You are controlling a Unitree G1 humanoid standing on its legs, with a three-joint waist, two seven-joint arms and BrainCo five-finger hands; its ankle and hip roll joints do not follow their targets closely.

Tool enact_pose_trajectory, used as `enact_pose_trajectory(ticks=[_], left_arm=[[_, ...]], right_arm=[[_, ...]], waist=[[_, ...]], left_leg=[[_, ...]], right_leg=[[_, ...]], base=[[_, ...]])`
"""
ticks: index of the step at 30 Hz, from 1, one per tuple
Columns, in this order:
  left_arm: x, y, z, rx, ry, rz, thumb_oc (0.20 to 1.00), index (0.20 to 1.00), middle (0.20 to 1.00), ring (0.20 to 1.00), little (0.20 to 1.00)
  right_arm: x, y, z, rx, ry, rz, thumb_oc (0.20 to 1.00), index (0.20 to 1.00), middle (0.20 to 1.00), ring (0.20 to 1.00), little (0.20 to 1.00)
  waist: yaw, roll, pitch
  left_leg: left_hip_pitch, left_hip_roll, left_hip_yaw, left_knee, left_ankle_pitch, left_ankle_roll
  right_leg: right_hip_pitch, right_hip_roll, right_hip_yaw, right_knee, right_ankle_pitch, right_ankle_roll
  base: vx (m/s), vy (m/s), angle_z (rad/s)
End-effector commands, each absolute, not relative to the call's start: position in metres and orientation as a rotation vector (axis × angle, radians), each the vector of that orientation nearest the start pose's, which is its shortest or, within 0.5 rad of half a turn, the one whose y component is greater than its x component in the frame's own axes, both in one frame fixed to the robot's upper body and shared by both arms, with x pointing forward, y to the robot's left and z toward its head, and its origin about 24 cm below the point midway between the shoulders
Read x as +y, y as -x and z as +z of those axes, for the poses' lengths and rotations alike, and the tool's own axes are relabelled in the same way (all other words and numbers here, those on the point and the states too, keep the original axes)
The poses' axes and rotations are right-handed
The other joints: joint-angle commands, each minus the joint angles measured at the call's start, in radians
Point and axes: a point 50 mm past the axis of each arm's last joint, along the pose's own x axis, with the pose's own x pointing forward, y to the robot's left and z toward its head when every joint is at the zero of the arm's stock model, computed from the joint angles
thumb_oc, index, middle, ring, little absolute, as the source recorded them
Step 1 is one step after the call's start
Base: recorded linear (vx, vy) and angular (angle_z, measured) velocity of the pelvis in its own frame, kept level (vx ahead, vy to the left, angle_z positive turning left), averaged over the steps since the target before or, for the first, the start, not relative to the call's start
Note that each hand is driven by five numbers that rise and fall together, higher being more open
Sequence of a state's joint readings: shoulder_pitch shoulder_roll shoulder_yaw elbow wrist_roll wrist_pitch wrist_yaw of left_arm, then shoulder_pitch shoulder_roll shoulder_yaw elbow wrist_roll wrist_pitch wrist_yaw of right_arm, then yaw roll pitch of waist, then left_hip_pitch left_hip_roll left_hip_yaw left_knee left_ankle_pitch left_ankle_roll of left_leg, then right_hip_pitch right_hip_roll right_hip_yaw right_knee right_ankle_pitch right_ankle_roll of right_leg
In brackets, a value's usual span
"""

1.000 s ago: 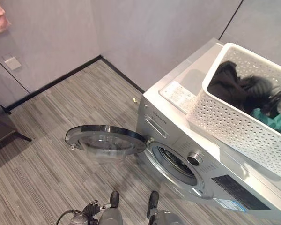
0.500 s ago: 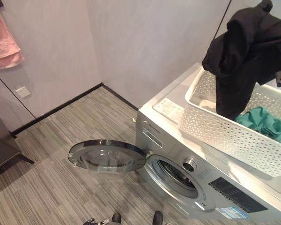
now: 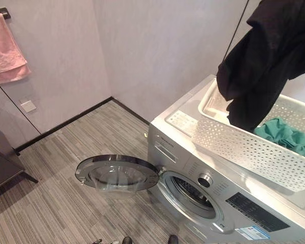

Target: Grab the laundry basket,head to the washer,open it,put in the laundry and shut it.

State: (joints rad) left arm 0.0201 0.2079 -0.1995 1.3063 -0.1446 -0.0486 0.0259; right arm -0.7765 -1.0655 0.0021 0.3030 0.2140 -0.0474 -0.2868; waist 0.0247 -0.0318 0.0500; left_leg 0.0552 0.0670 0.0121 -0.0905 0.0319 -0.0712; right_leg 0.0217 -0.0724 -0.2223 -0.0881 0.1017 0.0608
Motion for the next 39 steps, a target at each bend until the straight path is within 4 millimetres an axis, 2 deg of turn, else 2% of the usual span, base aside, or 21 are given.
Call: enact_pose_trajectory(ticks=[1,2,3,7,14,17,21,24,26,28,29,30,31,33,36,38,39], left_arm=[[0.221,-0.068,-0.170,1.313,-0.285,0.025,1.000,1.000,1.000,1.000,1.000],[0.221,-0.068,-0.170,1.311,-0.289,0.022,1.000,1.000,1.000,1.000,1.000],[0.219,-0.069,-0.170,1.304,-0.293,0.008,1.000,1.000,1.000,1.000,1.000],[0.215,-0.075,-0.170,1.281,-0.317,-0.030,1.000,1.000,1.000,1.000,1.000],[0.211,-0.087,-0.168,1.238,-0.384,-0.107,1.000,1.000,1.000,1.000,1.000],[0.220,-0.093,-0.165,1.224,-0.395,-0.071,1.000,1.000,1.000,1.000,1.000],[0.229,-0.095,-0.163,1.220,-0.410,-0.042,1.000,1.000,1.000,1.000,1.000],[0.234,-0.088,-0.163,1.238,-0.398,-0.015,1.000,1.000,1.000,1.000,1.000],[0.237,-0.086,-0.163,1.246,-0.391,-0.001,1.000,1.000,1.000,1.000,1.000],[0.241,-0.080,-0.163,1.257,-0.382,0.019,1.000,1.000,1.000,1.000,1.000],[0.241,-0.077,-0.163,1.259,-0.371,0.034,1.000,1.000,1.000,1.000,1.000],[0.242,-0.077,-0.163,1.260,-0.372,0.034,1.000,1.000,1.000,1.000,1.000],[0.243,-0.077,-0.163,1.250,-0.358,0.059,1.000,1.000,1.000,1.000,1.000],[0.244,-0.076,-0.163,1.246,-0.353,0.066,1.000,1.000,1.000,1.000,1.000],[0.244,-0.084,-0.161,1.209,-0.324,0.101,1.000,1.000,1.000,1.000,1.000],[0.244,-0.091,-0.159,1.183,-0.313,0.129,1.000,1.000,1.000,1.000,1.000],[0.243,-0.092,-0.159,1.173,-0.302,0.137,1.000,1.000,1.000,1.000,1.000]], right_arm=[[-0.314,-0.272,0.377,-0.947,0.615,-0.595,0.200,0.200,0.200,0.200,0.200],[-0.311,-0.267,0.381,-0.985,0.613,-0.591,0.200,0.200,0.200,0.200,0.200],[-0.301,-0.253,0.393,-1.084,0.608,-0.579,0.200,0.200,0.200,0.200,0.200],[-0.293,-0.239,0.405,-1.175,0.606,-0.572,0.200,0.200,0.200,0.200,0.200],[-0.271,-0.230,0.419,-1.285,0.585,-0.516,0.200,0.200,0.200,0.200,0.200],[-0.264,-0.228,0.420,-1.310,0.589,-0.486,0.200,0.200,0.200,0.200,0.200],[-0.257,-0.222,0.421,-1.349,0.588,-0.448,0.200,0.200,0.200,0.200,0.200],[-0.252,-0.219,0.414,-1.355,0.582,-0.396,0.200,0.200,0.200,0.200,0.200],[-0.251,-0.219,0.411,-1.351,0.580,-0.374,0.200,0.200,0.200,0.200,0.200],[-0.249,-0.220,0.404,-1.345,0.566,-0.351,0.200,0.200,0.200,0.200,0.200],[-0.245,-0.222,0.396,-1.332,0.553,-0.315,0.200,0.200,0.200,0.200,0.200],[-0.246,-0.222,0.395,-1.331,0.552,-0.316,0.200,0.200,0.200,0.200,0.200],[-0.241,-0.227,0.383,-1.310,0.513,-0.273,0.200,0.200,0.200,0.200,0.200],[-0.238,-0.231,0.376,-1.292,0.491,-0.244,0.200,0.200,0.200,0.200,0.200],[-0.228,-0.238,0.350,-1.227,0.441,-0.153,0.200,0.200,0.200,0.200,0.200],[-0.213,-0.237,0.338,-1.230,0.394,-0.065,0.200,0.200,0.200,0.200,0.200],[-0.208,-0.239,0.331,-1.213,0.367,-0.026,0.200,0.200,0.200,0.200,0.200]], waist=[[0.014,-0.060,-0.038],[0.011,-0.060,-0.037],[-0.002,-0.057,-0.035],[-0.011,-0.053,-0.031],[-0.048,-0.049,-0.009],[-0.055,-0.039,0.012],[-0.061,-0.013,0.019],[-0.059,-0.002,0.010],[-0.057,-0.001,0.004],[-0.052,-0.001,-0.004],[-0.052,0.000,-0.008],[-0.049,-0.002,-0.009],[-0.041,-0.005,-0.017],[-0.035,-0.009,-0.023],[-0.021,-0.024,-0.025],[-0.008,-0.036,-0.018],[-0.002,-0.041,-0.023]], left_leg=[[-0.002,-0.001,0.007,0.051,-0.101,0.016],[-0.002,-0.006,0.015,0.065,-0.110,0.020],[-0.003,-0.021,0.028,0.099,-0.133,0.034],[-0.011,-0.047,0.043,0.131,-0.156,0.052],[0.016,-0.104,0.094,0.121,-0.176,0.094],[0.027,-0.097,0.136,0.117,-0.170,0.101],[0.028,-0.075,0.179,0.101,-0.146,0.101],[0.029,-0.066,0.216,0.081,-0.130,0.103],[0.025,-0.064,0.231,0.073,-0.118,0.105],[0.020,-0.059,0.259,0.063,-0.107,0.106],[0.017,-0.059,0.281,0.056,-0.101,0.107],[0.018,-0.059,0.283,0.055,-0.101,0.106],[0.007,-0.056,0.320,0.048,-0.087,0.105],[0.003,-0.054,0.335,0.048,-0.084,0.105],[-0.032,-0.040,0.373,0.066,-0.068,0.097],[-0.056,-0.016,0.411,0.083,-0.046,0.080],[-0.054,-0.011,0.403,0.085,-0.060,0.066]], right_leg=[[0.016,-0.088,0.041,0.061,-0.112,0.084],[0.013,-0.092,0.049,0.065,-0.109,0.087],[0.005,-0.107,0.073,0.074,-0.099,0.094],[-0.012,-0.132,0.099,0.089,-0.081,0.109],[-0.081,-0.200,0.143,0.144,-0.018,0.141],[-0.110,-0.216,0.106,0.190,0.003,0.139],[-0.102,-0.215,0.032,0.271,-0.048,0.112],[-0.095,-0.206,-0.008,0.342,-0.095,0.100],[-0.098,-0.198,-0.012,0.363,-0.101,0.095],[-0.090,-0.178,-0.018,0.378,-0.121,0.091],[-0.066,-0.158,-0.020,0.384,-0.152,0.091],[-0.066,-0.158,-0.018,0.384,-0.152,0.090],[-0.038,-0.139,-0.023,0.375,-0.162,0.091],[-0.027,-0.130,-0.020,0.365,-0.165,0.092],[0.005,-0.097,-0.005,0.337,-0.202,0.083],[0.025,-0.095,-0.035,0.298,-0.224,0.067],[0.042,-0.094,-0.034,0.270,-0.240,0.071]], base=[[-0.02,0.062,-0.09],[-0.04,0.138,-0.27],[-0.04,0.143,-0.31],[-0.04,0.140,-0.30],[-0.08,0.170,-0.21],[-0.10,0.058,-0.51],[-0.09,0.040,-0.56],[-0.07,0.014,-0.41],[-0.05,-0.009,-0.50],[-0.08,-0.049,-0.52],[-0.09,-0.060,-0.51],[-0.14,-0.122,-0.75],[-0.12,-0.101,-0.77],[-0.10,-0.091,-0.68],[-0.12,-0.153,-0.61],[-0.14,-0.239,-0.44],[-0.16,-0.252,-0.65]])
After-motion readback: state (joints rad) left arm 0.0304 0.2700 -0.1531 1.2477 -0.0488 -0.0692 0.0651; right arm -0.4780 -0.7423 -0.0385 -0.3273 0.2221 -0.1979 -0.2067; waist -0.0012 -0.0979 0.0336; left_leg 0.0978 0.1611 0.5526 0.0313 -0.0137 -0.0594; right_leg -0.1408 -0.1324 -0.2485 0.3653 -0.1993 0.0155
